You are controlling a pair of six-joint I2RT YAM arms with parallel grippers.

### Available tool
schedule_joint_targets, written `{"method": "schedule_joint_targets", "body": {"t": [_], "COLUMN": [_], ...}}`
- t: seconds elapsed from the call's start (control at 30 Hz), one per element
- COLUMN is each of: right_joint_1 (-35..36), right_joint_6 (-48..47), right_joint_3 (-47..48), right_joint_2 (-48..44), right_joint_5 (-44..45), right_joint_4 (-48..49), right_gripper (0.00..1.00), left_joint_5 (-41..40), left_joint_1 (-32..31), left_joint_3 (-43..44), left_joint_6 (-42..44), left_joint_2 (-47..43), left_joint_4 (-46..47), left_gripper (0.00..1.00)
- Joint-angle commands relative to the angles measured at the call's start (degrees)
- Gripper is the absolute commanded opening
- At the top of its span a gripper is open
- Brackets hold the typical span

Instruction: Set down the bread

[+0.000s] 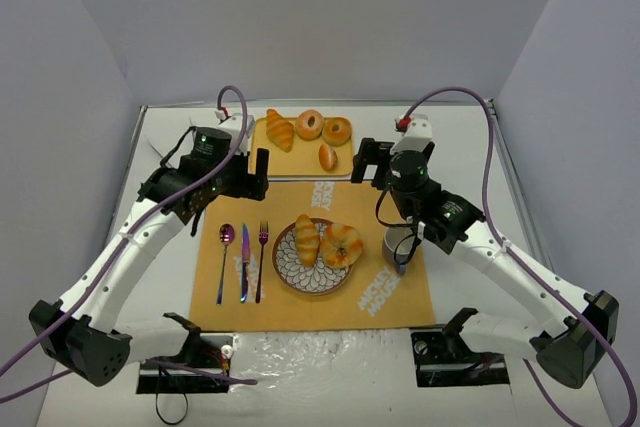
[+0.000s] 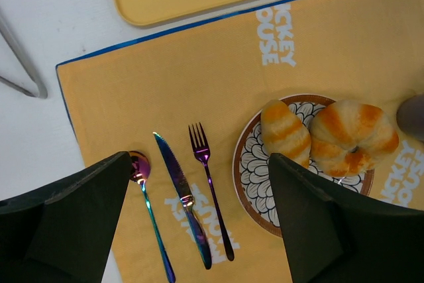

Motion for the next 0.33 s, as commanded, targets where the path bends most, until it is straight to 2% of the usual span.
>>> {"method": "schedule_joint_targets", "body": {"t": [0.0, 0.3], "right_joint_1": [-0.2, -0.2], "right_joint_6": [-0.9, -0.6], "right_joint_3": [3.6, 4.2], "right_joint_2": [-1.2, 0.1], "right_joint_5": [2.1, 3.0], "right_joint_4": [3.1, 3.2], "right_gripper": [1.00, 1.00], "left_joint_5": [4.7, 5.2], "left_joint_1": [-0.3, -0.4], "left_joint_3": [-0.8, -1.7], "left_joint_6": [1.4, 1.7], "left_joint_2": [-1.1, -2.2], "left_joint_4": [8.0, 8.8], "left_gripper": [0.82, 0.82]}}
